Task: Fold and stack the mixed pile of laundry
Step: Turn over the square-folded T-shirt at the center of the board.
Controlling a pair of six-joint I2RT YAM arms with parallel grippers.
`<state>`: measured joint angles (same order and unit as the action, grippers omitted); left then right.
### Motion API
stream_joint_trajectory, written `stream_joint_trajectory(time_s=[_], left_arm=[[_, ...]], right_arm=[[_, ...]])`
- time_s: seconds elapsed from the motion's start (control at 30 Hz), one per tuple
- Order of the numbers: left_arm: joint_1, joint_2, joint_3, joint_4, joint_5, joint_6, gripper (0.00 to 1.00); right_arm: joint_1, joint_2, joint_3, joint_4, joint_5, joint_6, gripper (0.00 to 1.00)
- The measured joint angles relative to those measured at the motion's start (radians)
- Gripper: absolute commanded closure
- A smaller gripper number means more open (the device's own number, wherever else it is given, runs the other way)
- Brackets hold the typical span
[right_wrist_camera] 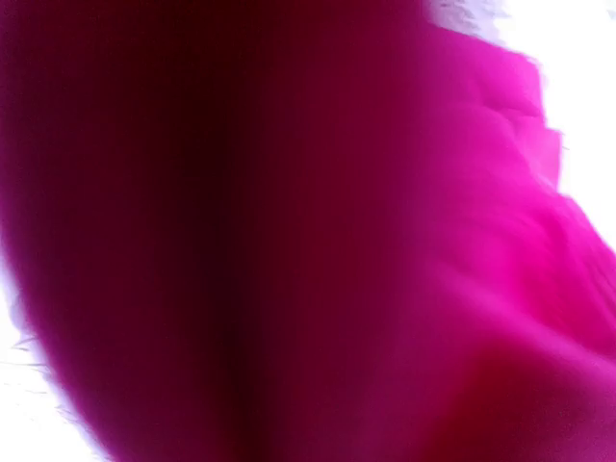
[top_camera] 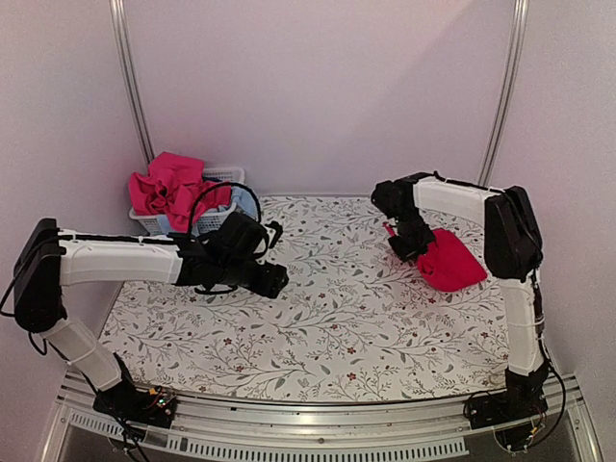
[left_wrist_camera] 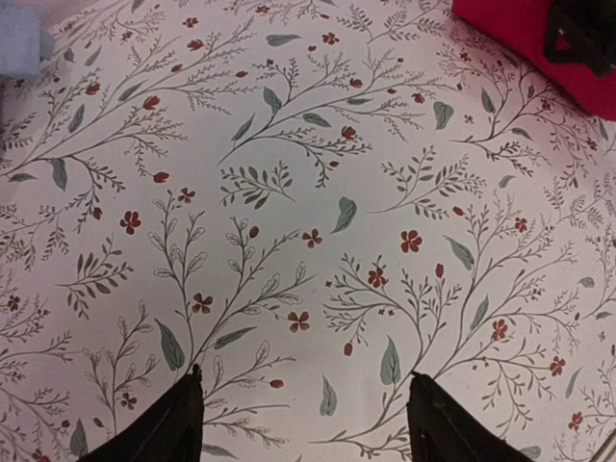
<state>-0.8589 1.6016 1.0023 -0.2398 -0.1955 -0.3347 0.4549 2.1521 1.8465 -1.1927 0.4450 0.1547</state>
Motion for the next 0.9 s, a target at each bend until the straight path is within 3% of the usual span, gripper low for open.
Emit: stream_joint_trajectory(time_s=[0.2, 0.27, 0.37, 0.57, 0.73, 0.9], left_arm=[[0.033, -0.115, -0.066, -0.012, -0.002, -0.061, 0.27], [0.035, -0.149, -0.089, -0.012, -0.002, -0.080, 0.27], [0.039, -0.192, -0.125, -0.014, -0.002, -0.109, 0.26], [0.057, -0.248, -0.170, -0.022, -0.002, -0.154, 0.22], [0.078, -0.285, -0.180, -0.015, 0.008, -0.172, 0.21], [0.082, -0.286, -0.180, 0.006, 0.044, -0.172, 0.22]], right_arm=[[0.241, 0.216, 0.117, -0.003, -0.120, 0.018, 1.00], [0.275, 0.245, 0.185, -0.013, -0.170, 0.026, 0.95], [0.286, 0.269, 0.266, 0.004, -0.292, 0.050, 0.59], [0.282, 0.278, 0.313, 0.117, -0.662, 0.111, 0.26], [0.275, 0.203, 0.226, 0.309, -0.944, 0.131, 0.22], [0.214, -0.079, -0.040, 0.394, -0.980, 0.138, 0.25]])
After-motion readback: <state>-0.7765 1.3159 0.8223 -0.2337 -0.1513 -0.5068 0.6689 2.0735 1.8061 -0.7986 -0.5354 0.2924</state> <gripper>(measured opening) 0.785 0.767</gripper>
